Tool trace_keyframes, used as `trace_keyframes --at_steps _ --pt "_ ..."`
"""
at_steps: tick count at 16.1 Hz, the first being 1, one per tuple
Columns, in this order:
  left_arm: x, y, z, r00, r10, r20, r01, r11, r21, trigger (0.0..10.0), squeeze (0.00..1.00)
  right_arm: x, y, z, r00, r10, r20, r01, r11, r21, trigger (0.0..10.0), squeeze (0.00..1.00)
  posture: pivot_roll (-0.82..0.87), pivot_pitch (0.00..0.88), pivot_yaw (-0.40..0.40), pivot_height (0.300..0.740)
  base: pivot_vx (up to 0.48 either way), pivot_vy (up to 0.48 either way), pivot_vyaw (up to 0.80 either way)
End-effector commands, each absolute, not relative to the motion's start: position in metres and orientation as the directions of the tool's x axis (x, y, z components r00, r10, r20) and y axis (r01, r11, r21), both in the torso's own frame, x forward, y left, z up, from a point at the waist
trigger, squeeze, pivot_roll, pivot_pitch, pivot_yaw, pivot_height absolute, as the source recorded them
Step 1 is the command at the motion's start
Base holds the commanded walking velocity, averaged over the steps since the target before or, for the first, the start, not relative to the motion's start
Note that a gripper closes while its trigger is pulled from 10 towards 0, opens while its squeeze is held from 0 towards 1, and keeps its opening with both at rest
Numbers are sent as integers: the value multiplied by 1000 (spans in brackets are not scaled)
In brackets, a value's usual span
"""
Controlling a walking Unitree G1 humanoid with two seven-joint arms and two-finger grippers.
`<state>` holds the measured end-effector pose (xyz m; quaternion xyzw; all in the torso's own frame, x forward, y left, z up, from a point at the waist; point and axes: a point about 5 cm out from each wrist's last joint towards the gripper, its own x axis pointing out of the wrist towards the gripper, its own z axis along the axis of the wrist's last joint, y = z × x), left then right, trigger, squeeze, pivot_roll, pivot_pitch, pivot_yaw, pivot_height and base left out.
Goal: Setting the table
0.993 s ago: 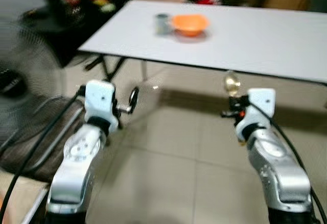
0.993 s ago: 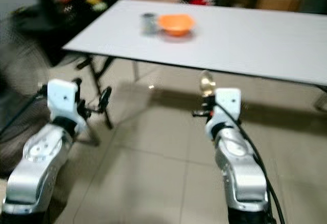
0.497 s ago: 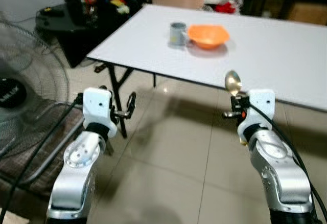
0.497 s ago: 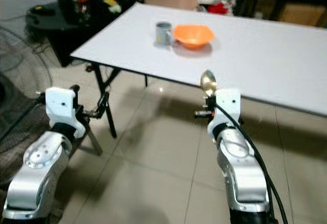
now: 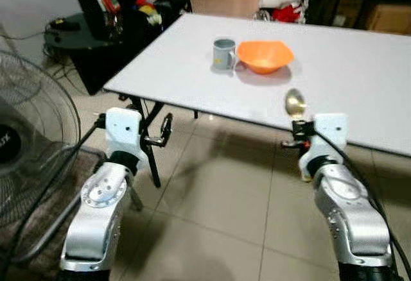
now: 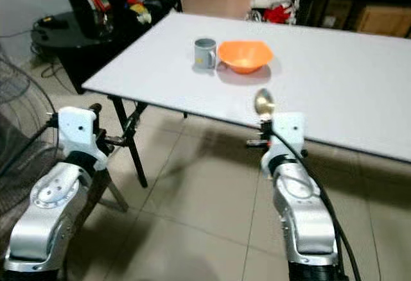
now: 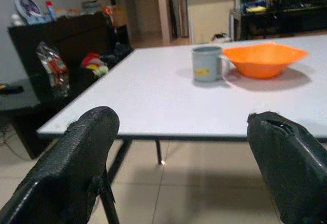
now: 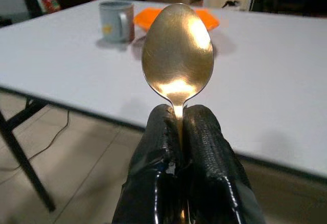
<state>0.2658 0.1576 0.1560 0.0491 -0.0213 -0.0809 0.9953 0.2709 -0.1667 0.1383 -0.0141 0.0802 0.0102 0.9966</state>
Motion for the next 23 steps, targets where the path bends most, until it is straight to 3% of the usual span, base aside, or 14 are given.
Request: trace_keyframes --at_steps 1,17,23 --pt "265 166 158 990 -137 38 132 985 113 10000 0 272 -157 145 990 61 -130 -62 998 -6 10000 0 62 0 42 740 386 0 0" --pt "269 165 160 987 -150 49 144 983 116 10000 0 272 -153 145 987 71 -143 -68 997 26 10000 0 63 0 45 740 385 0 -50" --pt "271 162 160 984 -170 53 163 980 115 10000 0 269 -153 148 989 73 -129 -69 997 33 10000 0 59 0 49 740 385 0 -639"
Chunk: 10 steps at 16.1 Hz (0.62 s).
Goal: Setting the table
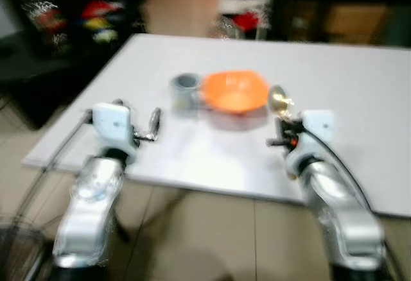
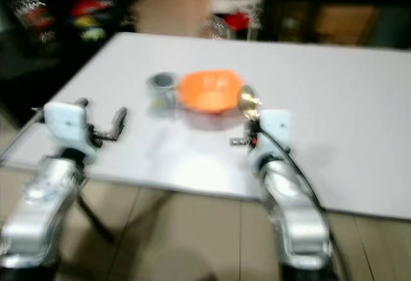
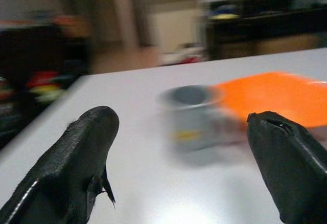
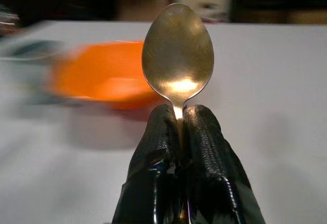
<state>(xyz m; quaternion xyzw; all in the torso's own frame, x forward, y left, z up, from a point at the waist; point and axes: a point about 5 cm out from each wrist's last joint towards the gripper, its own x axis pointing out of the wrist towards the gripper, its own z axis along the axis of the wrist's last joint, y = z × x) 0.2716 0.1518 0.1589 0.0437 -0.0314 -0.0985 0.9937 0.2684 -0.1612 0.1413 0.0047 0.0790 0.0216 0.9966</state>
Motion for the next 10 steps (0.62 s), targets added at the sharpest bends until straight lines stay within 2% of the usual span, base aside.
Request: trace_keyframes --at_steps 1,3,8,10 --pt "272 162 160 984 -172 54 165 979 115 10000 0 269 -153 148 989 73 -127 -70 997 33 10000 0 59 0 51 740 386 0 0" --pt "273 161 160 983 -176 56 169 979 116 10000 0 269 -152 148 989 75 -126 -72 997 31 10000 0 57 0 53 740 384 0 0" --pt "272 162 160 982 -178 58 171 979 114 10000 0 268 -151 147 986 92 -138 -88 996 29 10000 0 60 0 54 740 0 0 0" --pt "271 166 161 983 -176 58 168 979 118 10000 0 268 -149 146 984 102 -143 -99 995 27 10000 0 66 0 55 740 0 469 -209"
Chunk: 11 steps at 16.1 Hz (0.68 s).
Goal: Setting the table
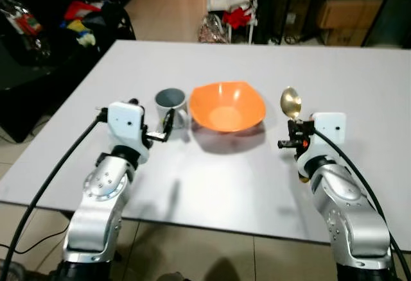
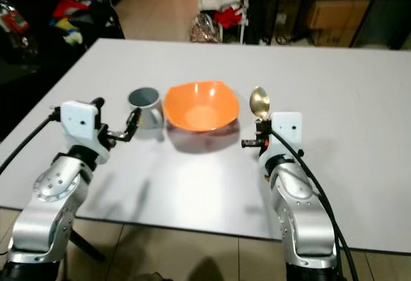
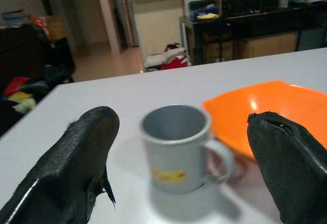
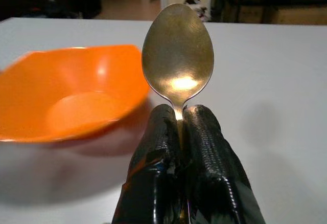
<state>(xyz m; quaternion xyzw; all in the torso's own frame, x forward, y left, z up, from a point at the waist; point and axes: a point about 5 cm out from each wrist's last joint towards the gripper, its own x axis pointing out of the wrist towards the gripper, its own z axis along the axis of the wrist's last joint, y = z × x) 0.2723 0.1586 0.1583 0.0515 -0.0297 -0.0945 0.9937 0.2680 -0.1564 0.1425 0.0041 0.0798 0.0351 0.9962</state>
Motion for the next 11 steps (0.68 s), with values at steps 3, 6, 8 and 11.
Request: trace_keyframes --at_steps 3,6,8,11 --pt "269 169 160 983 -173 53 166 978 124 10000 0 268 -148 147 984 110 -142 -107 994 27 10000 0 69 0 56 740 0 480 -148" --pt "270 169 160 983 -175 52 168 978 127 10000 0 268 -148 147 984 110 -143 -108 994 25 10000 0 69 0 56 740 0 480 0" --pt "269 169 160 982 -180 50 173 977 129 10000 0 267 -148 147 983 111 -146 -108 994 24 10000 0 68 0 56 740 0 480 0" --pt "267 166 158 979 -201 27 192 964 183 10000 0 266 -150 142 976 109 -188 -112 994 -6 10000 0 68 0 57 740 0 -415 0"
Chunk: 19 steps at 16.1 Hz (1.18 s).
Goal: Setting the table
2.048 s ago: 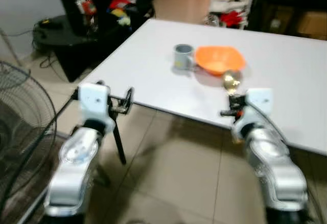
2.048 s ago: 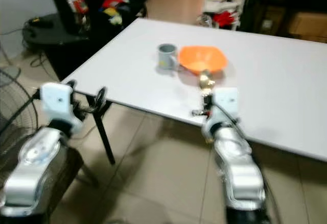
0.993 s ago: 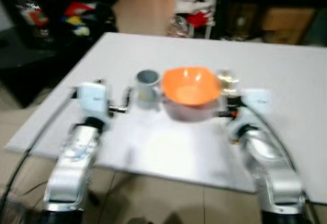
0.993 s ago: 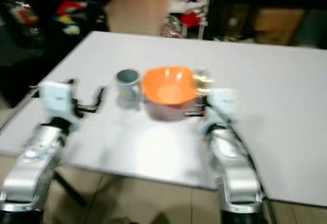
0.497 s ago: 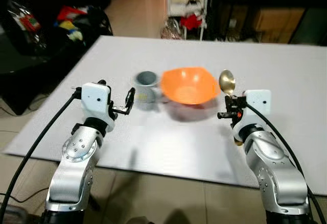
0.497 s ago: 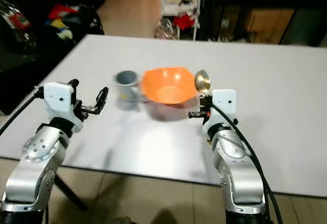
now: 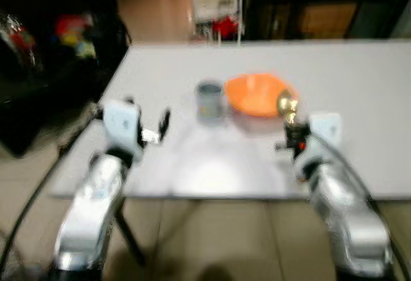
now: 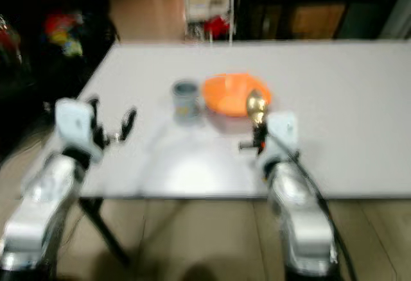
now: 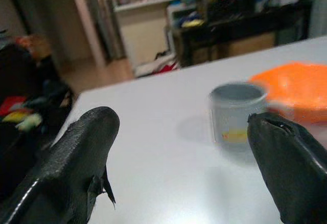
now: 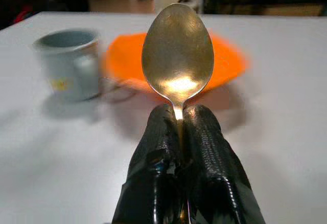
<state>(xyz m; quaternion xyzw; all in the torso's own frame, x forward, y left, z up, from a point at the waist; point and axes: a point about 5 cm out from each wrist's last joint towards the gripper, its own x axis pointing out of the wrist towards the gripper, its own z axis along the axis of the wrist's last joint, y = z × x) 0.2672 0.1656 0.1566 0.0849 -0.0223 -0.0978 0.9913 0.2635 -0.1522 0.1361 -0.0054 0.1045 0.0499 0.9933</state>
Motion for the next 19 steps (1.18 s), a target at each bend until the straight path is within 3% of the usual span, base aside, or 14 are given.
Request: trace_keyframes --at_steps 1,9,11,19 --pt "267 165 158 980 -197 27 189 967 171 10000 0 265 -150 140 970 120 -213 -127 992 -18 10000 0 67 0 59 740 0 -480 0" --pt "253 143 147 916 -393 -75 399 911 101 10000 0 275 -161 128 913 193 -360 -223 974 -45 10000 0 63 0 63 740 0 0 0" --pt "240 130 140 822 -552 -140 567 817 106 10000 0 296 -171 115 880 185 -437 -238 969 -69 10000 0 63 0 68 740 0 0 0" --pt "233 125 143 775 -612 -157 628 774 79 10000 0 328 -201 100 848 43 -528 -104 991 -85 10000 0 75 0 68 740 0 0 0"
